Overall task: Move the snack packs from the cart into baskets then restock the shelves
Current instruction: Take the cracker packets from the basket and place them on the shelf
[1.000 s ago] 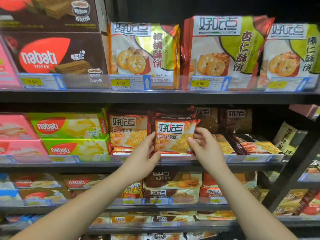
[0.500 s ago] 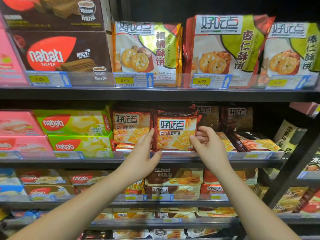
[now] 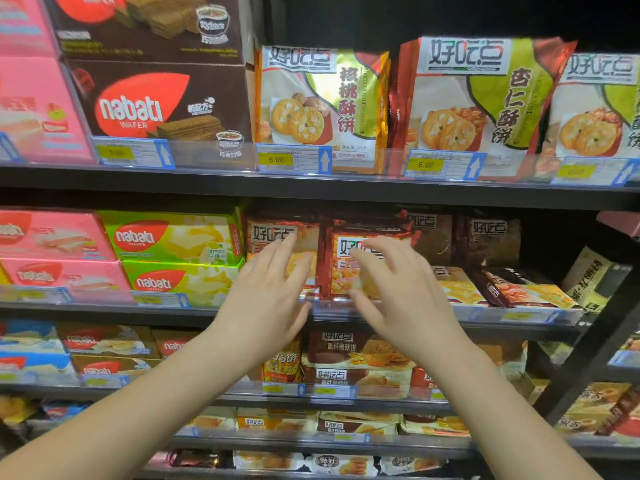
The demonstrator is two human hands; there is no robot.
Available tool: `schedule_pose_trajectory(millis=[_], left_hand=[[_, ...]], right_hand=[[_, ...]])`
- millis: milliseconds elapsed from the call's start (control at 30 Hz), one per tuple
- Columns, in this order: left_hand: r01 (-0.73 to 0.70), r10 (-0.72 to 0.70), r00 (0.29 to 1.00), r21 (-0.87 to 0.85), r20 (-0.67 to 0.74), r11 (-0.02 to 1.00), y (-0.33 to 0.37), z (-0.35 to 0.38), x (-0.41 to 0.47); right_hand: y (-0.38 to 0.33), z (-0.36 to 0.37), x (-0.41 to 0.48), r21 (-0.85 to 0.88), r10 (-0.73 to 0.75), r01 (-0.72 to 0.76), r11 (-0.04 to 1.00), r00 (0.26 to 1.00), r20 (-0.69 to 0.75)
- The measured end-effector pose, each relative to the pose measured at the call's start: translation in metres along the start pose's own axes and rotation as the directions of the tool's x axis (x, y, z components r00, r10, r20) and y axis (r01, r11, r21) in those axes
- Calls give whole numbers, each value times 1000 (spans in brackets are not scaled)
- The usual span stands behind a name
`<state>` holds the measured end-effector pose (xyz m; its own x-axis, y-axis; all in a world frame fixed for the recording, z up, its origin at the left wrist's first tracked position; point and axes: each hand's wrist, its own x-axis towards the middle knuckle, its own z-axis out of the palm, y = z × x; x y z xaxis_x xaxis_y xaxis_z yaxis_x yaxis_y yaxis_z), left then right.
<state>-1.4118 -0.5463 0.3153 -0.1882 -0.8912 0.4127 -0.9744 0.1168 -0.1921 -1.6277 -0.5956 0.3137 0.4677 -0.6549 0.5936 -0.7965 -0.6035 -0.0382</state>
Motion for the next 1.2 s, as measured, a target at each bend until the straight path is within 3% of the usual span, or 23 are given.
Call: schedule_pose_trajectory(millis=[100,300,467,633,800,1033,1200], left_hand=[[50,-52,998,90,24,995,-21,-9,-20],[201,-221,972,200,82,959,-85,-26,-93],[401,-462,876,323,139,857,-124,-50,-182],[575,-702,682,442,206,688,-131,-73,-298],[720,-885,413,519,213,461,-125,-109,-409],[806,-985,133,566,113,174,-125,-163,-556],[815,-995,-56,580,79,0,-140,-201,-667]], right_hand=[[-31,10,11,24,-82,80,997,993,85],[-113,44,43,181,-317,299,937,945,83],[-208,69,48,302,-520,481,823,852,62],[-314,81,19,475,-704,612,632,710,20],[-421,69,-25,606,-821,672,426,568,-53],[-566,34,-90,605,-947,774,189,306,-95],[-685,2,-141,617,-966,785,55,198,-166]])
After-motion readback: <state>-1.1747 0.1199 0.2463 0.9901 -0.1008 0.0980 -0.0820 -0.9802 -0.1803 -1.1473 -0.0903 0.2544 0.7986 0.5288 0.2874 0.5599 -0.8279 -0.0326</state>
